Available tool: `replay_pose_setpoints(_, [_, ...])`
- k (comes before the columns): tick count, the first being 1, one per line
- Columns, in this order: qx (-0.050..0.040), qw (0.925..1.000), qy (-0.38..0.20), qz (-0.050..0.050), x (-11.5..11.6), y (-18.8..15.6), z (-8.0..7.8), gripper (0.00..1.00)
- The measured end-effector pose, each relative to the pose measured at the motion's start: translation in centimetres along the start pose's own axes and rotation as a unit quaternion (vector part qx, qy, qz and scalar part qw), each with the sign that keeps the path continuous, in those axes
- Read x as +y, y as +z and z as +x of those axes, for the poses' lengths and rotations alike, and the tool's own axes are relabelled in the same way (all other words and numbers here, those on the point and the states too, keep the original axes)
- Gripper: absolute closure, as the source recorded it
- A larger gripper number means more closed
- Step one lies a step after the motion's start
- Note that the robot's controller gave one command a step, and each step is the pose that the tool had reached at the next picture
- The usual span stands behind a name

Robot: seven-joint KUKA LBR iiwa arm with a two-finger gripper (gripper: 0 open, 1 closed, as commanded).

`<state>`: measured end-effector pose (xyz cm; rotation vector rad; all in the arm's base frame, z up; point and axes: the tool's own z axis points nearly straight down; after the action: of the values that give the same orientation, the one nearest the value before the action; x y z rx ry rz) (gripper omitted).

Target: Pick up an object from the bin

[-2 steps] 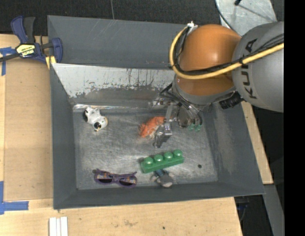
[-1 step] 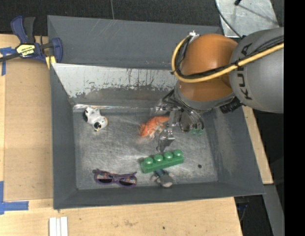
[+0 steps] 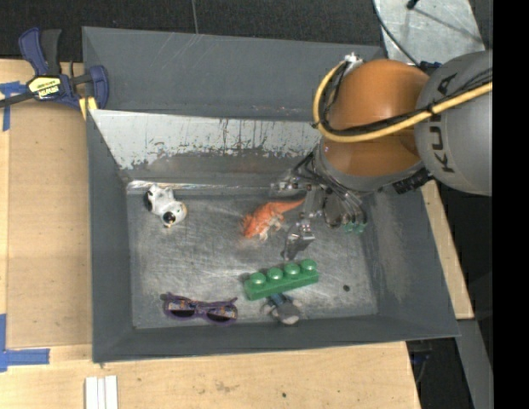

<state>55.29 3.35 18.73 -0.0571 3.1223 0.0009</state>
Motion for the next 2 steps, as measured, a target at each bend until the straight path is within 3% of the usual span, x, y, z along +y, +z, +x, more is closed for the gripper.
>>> replay_pose_setpoints(1, [0.0056, 0.9972, 0.074, 0.001, 1.4, 6.9, -1.0, 0.0])
replay_pose_setpoints(2, [0.0084, 0.9923, 0.123, 0.0, 0.3, 9.6, -2.2, 0.0])
